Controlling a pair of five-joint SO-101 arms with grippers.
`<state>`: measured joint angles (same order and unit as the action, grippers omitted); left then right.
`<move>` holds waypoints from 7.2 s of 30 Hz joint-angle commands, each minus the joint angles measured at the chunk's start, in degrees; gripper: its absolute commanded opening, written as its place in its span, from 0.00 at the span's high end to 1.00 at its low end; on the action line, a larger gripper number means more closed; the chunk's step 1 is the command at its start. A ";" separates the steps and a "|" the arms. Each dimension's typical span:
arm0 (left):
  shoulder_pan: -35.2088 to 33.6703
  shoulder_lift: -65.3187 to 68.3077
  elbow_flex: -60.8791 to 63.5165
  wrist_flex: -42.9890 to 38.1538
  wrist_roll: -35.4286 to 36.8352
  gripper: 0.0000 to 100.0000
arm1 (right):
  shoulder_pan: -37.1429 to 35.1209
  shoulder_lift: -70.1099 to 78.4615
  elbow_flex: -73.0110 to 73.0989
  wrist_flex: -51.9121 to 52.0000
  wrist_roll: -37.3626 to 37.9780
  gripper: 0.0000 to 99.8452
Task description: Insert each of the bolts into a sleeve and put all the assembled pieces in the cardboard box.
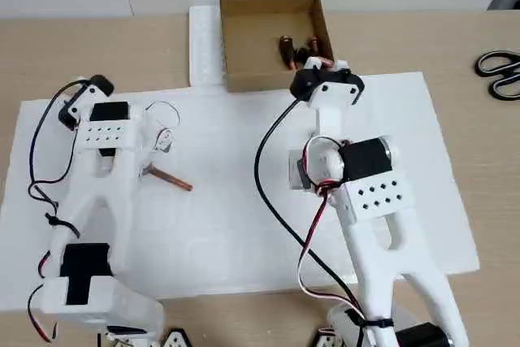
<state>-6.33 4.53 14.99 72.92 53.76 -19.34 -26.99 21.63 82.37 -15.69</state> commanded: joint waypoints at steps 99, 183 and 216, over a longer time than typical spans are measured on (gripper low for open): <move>16.62 -11.69 -59.38 27.52 -16.97 1.00 | -7.96 -34.24 3.96 6.73 4.40 1.00; 34.46 -92.22 42.68 -17.67 -19.78 1.00 | -30.64 -65.10 49.14 -42.59 16.53 1.00; 47.21 -92.31 51.38 -14.86 -19.69 1.00 | -30.37 -65.01 45.98 -42.77 19.96 1.00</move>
<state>35.52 -88.13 65.54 56.75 33.63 -49.05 -91.60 72.88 41.93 3.03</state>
